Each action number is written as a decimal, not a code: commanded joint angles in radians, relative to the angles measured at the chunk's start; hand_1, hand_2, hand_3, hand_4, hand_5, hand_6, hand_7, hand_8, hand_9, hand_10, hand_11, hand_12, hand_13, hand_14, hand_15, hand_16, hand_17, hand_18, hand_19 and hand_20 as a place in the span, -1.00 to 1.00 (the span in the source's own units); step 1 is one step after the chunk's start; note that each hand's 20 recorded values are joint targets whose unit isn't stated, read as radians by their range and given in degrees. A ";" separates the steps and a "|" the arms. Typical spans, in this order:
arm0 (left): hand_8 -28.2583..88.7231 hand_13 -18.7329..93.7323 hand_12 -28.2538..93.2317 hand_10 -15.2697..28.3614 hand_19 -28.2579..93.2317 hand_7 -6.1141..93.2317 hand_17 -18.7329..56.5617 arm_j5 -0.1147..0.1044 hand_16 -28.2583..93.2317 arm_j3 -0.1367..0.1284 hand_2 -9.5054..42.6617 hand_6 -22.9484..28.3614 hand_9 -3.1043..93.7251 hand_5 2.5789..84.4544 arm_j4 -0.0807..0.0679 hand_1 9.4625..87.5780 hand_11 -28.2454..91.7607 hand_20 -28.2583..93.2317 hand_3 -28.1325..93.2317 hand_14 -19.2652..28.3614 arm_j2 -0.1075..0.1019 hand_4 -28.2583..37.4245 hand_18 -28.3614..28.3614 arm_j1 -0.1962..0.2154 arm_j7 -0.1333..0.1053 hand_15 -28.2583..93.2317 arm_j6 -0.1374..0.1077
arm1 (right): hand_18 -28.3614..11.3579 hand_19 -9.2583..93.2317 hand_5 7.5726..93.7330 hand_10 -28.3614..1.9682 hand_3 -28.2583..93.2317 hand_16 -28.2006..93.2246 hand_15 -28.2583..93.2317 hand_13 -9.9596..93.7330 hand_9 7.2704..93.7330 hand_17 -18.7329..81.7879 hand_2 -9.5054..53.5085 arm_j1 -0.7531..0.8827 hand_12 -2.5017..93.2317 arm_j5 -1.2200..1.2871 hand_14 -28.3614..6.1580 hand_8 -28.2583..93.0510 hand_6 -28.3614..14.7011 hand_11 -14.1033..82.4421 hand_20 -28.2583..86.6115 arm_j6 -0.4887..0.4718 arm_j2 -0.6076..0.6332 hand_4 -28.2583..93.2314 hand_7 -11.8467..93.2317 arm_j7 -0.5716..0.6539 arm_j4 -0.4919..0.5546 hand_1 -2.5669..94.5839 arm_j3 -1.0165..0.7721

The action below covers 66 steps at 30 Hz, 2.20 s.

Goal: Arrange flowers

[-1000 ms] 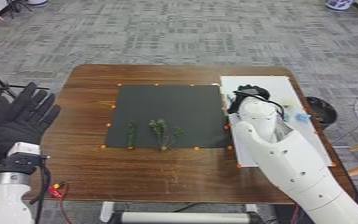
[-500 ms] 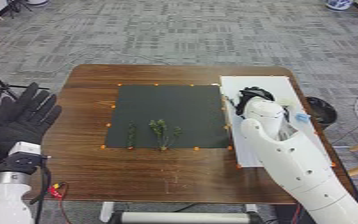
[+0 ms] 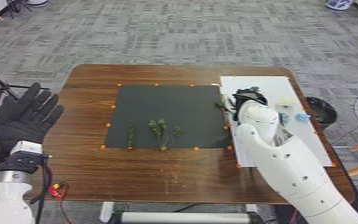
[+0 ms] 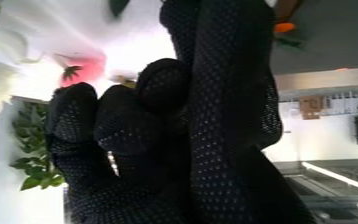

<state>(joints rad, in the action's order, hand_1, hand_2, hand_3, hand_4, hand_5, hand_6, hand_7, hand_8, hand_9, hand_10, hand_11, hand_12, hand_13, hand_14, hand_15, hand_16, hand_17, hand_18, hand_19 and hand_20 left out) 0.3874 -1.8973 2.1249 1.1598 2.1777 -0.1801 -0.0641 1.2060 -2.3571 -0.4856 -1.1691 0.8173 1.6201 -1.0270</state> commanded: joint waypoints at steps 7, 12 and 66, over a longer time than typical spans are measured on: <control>-0.66 -0.28 -0.40 0.48 0.05 -0.70 -0.79 -0.009 -0.59 0.004 -0.06 0.25 -0.30 -0.12 -0.002 -0.59 -0.24 -0.42 0.64 0.49 0.007 -1.00 0.51 0.019 0.002 -0.20 0.000 | -0.95 0.86 0.59 0.00 -1.00 0.28 0.75 0.58 0.62 0.15 -1.00 0.119 0.04 0.071 -0.18 -0.20 0.31 0.51 0.28 0.075 -0.017 0.29 0.02 0.003 -0.013 0.82 0.001; -0.66 -0.28 -0.40 0.47 0.05 -0.70 -0.79 -0.009 -0.59 0.001 -0.06 0.25 -0.30 -0.12 -0.002 -0.59 -0.24 -0.42 0.64 0.49 0.010 -1.00 0.51 0.023 0.002 -0.20 0.003 | -0.96 0.88 0.51 -0.01 -1.00 0.25 0.75 0.59 0.62 0.16 -1.00 0.134 0.12 0.136 -0.19 -0.17 0.23 0.44 0.26 0.178 -0.005 0.44 0.12 0.021 0.077 0.80 -0.054; -0.66 -0.28 -0.40 0.48 0.05 -0.70 -0.80 -0.014 -0.59 0.010 -0.07 0.25 -0.30 -0.12 0.008 -0.60 -0.24 -0.42 0.64 0.49 -0.035 -1.00 0.52 0.033 -0.013 -0.20 -0.034 | -1.00 0.96 0.48 0.14 -1.00 0.20 0.70 0.65 0.65 0.24 -0.98 0.258 0.19 0.107 -0.08 -0.17 0.13 0.32 0.14 0.220 -0.156 0.50 0.16 0.131 0.259 0.79 0.082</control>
<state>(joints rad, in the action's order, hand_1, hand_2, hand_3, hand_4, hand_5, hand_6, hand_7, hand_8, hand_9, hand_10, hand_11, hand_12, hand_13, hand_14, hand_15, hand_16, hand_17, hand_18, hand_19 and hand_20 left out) 0.3800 -1.8944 2.1291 1.1300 2.2038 -0.1962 -0.0880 1.4569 -2.2512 -0.2531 -1.3060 0.9390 1.8756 -0.9543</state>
